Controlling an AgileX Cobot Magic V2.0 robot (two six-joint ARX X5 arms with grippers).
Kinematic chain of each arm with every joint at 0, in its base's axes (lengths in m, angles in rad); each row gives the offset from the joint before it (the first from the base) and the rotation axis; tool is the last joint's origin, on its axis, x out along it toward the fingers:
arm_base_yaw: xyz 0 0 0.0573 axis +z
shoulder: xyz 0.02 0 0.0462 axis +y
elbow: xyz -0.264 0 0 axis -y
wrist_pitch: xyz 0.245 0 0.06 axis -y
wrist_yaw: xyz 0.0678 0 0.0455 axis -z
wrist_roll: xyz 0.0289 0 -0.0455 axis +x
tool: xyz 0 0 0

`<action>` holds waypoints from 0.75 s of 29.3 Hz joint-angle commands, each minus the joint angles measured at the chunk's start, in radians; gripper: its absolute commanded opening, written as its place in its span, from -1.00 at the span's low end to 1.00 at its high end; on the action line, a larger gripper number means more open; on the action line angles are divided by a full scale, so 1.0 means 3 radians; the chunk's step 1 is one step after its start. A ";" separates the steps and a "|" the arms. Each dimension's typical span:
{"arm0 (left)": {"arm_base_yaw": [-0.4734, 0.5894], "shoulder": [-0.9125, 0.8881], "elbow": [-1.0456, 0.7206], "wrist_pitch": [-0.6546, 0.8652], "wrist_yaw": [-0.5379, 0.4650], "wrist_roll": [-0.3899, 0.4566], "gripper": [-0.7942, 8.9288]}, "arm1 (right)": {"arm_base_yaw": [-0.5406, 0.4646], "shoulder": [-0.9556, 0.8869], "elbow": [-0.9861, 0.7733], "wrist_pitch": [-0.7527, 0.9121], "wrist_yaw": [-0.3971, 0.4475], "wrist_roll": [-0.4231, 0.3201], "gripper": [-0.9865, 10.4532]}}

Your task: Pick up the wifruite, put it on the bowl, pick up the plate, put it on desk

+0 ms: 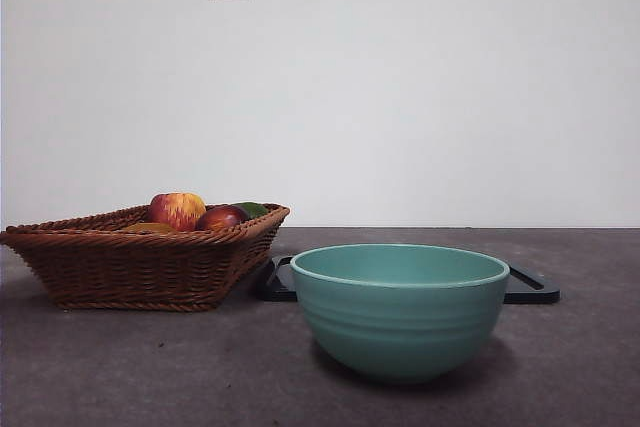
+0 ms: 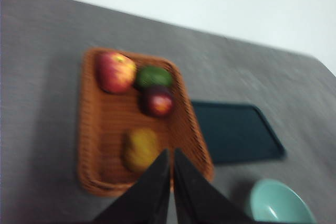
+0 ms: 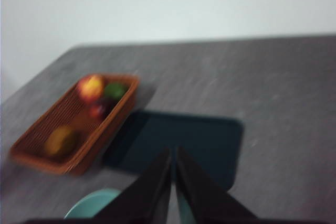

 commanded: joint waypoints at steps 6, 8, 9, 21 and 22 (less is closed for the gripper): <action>-0.0230 0.0576 0.0598 -0.0702 0.0275 0.0546 -0.82 | 0.0072 0.0762 0.0757 -0.0839 -0.0361 -0.0567 -0.82; -0.0319 0.0683 0.0702 -0.0912 0.0275 0.0669 -0.82 | 0.0142 0.0896 0.0872 -0.1013 -0.0361 -0.0647 -0.82; -0.0370 0.0731 0.0753 -0.1011 0.0275 0.0722 -0.82 | 0.0188 0.0955 0.0921 -0.1099 -0.0361 -0.0687 -0.82; -0.0659 0.0815 0.0838 -0.1203 0.0273 0.0790 -0.63 | 0.0765 0.1130 0.1017 -0.1459 -0.0354 -0.0895 -0.73; -0.0659 0.0815 0.0838 -0.1202 0.0273 0.0788 -0.44 | 0.0765 0.1130 0.1017 -0.1457 -0.0354 -0.0884 -0.53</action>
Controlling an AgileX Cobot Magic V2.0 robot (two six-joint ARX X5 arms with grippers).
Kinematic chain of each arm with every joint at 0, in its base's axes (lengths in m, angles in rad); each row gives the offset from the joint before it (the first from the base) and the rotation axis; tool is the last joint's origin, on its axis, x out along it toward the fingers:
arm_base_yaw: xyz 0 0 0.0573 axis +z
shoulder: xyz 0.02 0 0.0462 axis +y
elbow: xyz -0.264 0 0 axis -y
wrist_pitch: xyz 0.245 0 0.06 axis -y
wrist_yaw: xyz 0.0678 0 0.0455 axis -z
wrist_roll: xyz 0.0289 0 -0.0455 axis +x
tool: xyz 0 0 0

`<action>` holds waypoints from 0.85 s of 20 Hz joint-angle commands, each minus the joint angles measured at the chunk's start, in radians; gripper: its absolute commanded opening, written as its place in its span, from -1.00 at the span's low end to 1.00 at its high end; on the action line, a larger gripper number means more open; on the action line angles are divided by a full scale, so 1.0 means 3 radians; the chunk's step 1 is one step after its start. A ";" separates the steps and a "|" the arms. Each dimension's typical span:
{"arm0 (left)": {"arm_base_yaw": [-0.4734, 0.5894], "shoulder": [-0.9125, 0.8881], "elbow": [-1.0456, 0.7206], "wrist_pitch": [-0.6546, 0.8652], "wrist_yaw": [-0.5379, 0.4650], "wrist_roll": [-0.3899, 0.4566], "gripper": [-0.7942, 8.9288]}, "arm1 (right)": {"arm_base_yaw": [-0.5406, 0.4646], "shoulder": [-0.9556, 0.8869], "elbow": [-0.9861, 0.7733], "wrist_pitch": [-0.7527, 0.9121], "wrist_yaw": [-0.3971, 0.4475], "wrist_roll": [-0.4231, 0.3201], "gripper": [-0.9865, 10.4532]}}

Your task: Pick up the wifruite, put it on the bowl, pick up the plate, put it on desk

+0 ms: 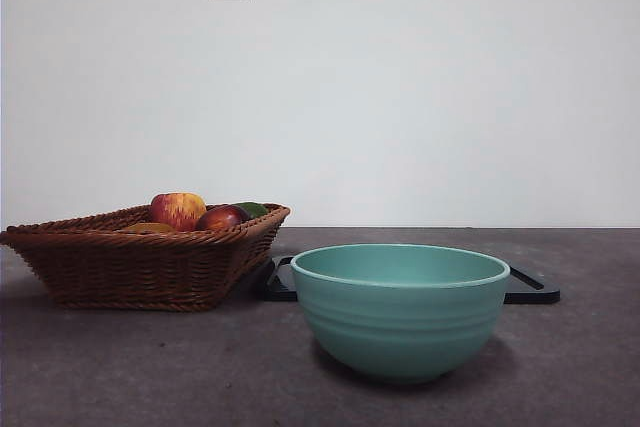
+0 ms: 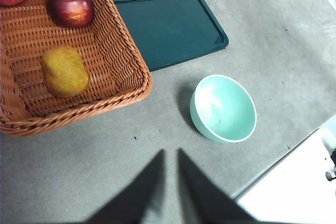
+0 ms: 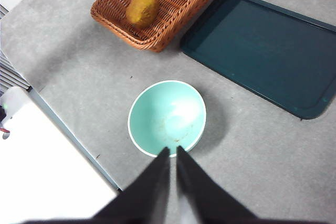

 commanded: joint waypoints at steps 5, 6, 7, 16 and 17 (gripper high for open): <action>-0.0009 0.0017 0.0084 0.0033 0.0011 -0.0001 0.11 | 0.0018 0.0017 0.0064 0.0022 -0.0009 -0.0009 -0.06; -0.0009 0.0017 0.0084 0.0034 0.0011 -0.0001 0.11 | 0.0018 0.0017 0.0064 0.0020 -0.0009 -0.0009 -0.06; -0.0009 0.0019 0.0084 0.0034 0.0011 -0.0001 0.11 | 0.0018 0.0017 0.0064 0.0022 -0.0009 -0.0009 -0.06; -0.0053 0.0160 0.0094 0.0296 -0.0024 -0.0207 0.11 | 0.0018 0.0017 0.0064 0.0023 -0.0009 0.0032 -0.06; -0.0081 0.0212 0.0107 0.0348 -0.0064 -0.0266 0.09 | 0.0018 0.0015 0.0064 0.0023 -0.0009 0.0039 -0.06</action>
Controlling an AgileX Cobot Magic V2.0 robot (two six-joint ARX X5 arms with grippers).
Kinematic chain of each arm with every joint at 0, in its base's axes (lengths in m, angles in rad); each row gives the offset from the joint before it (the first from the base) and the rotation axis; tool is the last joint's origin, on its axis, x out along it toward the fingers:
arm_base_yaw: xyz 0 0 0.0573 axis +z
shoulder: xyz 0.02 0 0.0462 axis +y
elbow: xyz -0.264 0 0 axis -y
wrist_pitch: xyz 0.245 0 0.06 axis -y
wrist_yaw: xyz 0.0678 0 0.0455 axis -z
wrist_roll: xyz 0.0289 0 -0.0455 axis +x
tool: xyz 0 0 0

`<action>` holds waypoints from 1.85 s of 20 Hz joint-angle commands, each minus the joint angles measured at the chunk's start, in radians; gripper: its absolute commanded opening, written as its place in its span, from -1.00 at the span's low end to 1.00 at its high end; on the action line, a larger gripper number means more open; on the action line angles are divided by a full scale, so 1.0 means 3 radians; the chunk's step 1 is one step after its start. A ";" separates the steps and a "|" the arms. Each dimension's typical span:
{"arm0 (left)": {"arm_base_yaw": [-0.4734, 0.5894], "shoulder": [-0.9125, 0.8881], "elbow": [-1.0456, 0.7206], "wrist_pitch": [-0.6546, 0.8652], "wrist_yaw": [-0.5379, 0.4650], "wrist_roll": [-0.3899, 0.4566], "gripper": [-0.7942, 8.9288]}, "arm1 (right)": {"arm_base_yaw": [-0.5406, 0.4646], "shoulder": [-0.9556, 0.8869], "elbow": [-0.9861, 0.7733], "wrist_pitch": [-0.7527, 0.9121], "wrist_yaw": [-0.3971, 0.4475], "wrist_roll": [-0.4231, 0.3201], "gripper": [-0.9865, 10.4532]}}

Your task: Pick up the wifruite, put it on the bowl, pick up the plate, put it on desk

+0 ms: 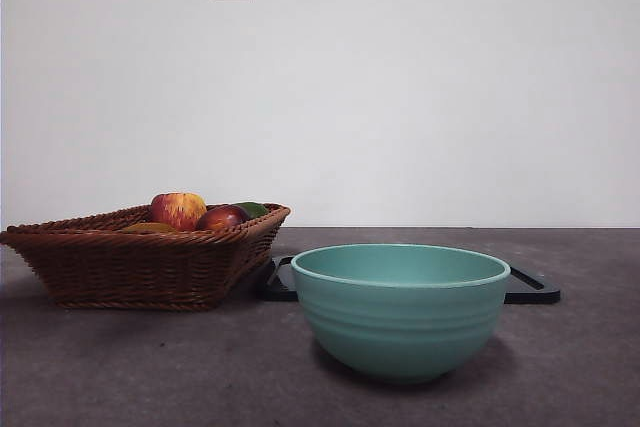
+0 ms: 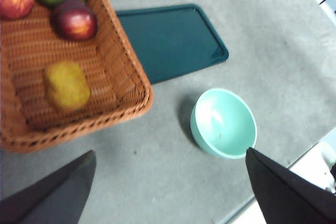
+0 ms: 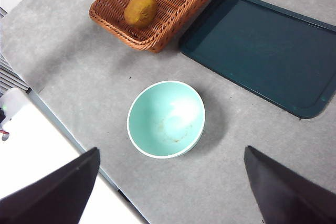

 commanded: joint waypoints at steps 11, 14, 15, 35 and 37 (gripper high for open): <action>-0.0502 0.1308 0.0713 0.0154 -0.1108 -0.0111 0.06 | 0.0018 0.0010 0.0064 0.0023 -0.0010 0.0028 -0.06; -0.0577 0.1633 0.0741 0.0280 -0.1338 -0.0109 0.06 | 0.0018 0.0010 0.0064 0.0023 -0.0009 0.0029 -0.06; -0.0598 0.1756 0.0741 0.0359 -0.1392 -0.0109 0.06 | 0.0018 0.0010 0.0064 0.0023 -0.0009 0.0029 -0.06; -0.0726 0.3201 0.0741 0.1189 -0.1831 -0.0113 0.06 | 0.0018 0.0011 0.0064 0.0025 -0.0008 0.0031 -0.06; -0.0727 0.3248 0.0741 0.1194 -0.1836 -0.0117 0.05 | 0.0018 0.0011 0.0064 0.0025 -0.0008 0.0032 -0.06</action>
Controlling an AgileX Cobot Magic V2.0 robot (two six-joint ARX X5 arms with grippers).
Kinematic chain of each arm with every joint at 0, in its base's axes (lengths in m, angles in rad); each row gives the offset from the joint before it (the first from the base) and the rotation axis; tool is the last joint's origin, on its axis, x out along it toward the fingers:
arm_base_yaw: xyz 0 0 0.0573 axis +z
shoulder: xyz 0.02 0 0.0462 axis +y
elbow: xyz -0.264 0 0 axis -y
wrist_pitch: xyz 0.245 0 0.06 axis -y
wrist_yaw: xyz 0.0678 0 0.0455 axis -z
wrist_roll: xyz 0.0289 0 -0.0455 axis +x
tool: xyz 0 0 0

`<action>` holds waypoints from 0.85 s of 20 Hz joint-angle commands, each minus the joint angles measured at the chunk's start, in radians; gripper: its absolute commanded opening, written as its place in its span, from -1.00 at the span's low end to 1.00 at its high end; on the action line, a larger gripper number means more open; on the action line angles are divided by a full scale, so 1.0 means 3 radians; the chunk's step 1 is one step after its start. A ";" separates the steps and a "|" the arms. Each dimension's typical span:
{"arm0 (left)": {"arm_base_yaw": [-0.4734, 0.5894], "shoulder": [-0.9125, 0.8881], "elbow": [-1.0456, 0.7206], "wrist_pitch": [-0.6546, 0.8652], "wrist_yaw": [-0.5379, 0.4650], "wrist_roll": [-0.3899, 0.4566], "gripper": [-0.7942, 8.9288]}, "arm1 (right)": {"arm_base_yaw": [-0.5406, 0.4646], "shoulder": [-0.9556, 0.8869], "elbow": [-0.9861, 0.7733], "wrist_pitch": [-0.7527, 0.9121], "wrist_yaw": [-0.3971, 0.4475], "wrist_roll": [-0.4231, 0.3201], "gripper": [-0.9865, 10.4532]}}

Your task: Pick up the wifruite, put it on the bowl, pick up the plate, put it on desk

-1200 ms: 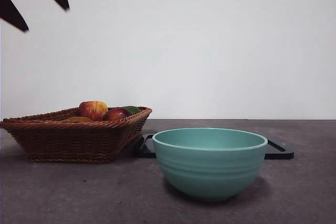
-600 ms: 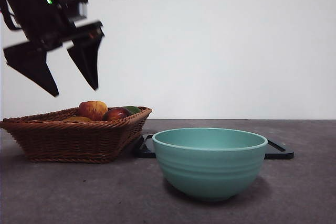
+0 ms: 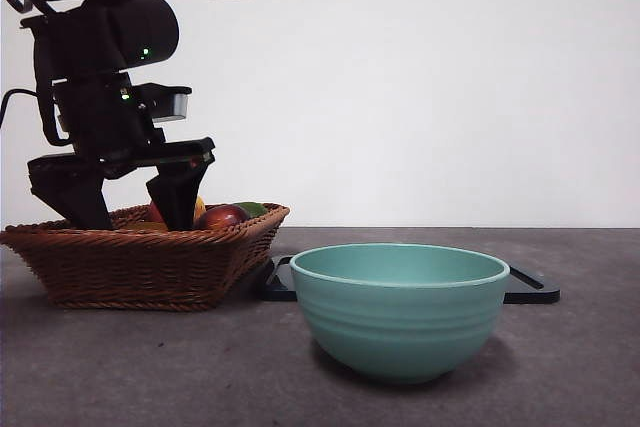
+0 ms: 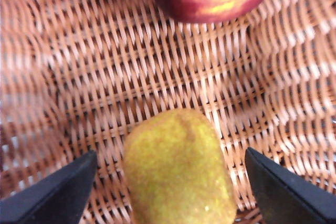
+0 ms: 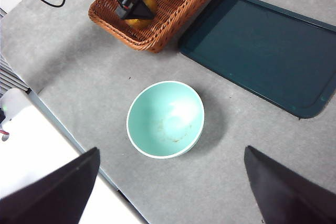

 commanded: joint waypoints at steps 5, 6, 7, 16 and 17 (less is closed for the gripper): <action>-0.0015 0.0145 0.0075 0.0015 -0.0019 -0.0145 -0.35 | 0.0018 0.0013 0.0064 0.0031 -0.0008 0.0031 -0.06; -0.0015 0.0145 0.0075 0.0014 -0.0019 -0.0179 -0.39 | 0.0018 0.0013 0.0064 0.0031 -0.0008 0.0029 -0.06; -0.0015 0.0145 0.0075 0.0006 -0.0015 -0.0186 -0.40 | 0.0018 0.0013 0.0064 0.0029 -0.0008 0.0029 -0.06; -0.0174 -0.0530 0.0075 -0.0088 0.0142 -0.0186 -0.39 | 0.0018 0.0013 0.0064 0.0031 -0.0008 0.0029 -0.06; -0.0229 -0.0665 0.0075 -0.0100 0.0209 -0.0186 -0.39 | 0.0018 0.0013 0.0064 0.0031 -0.0008 0.0029 -0.06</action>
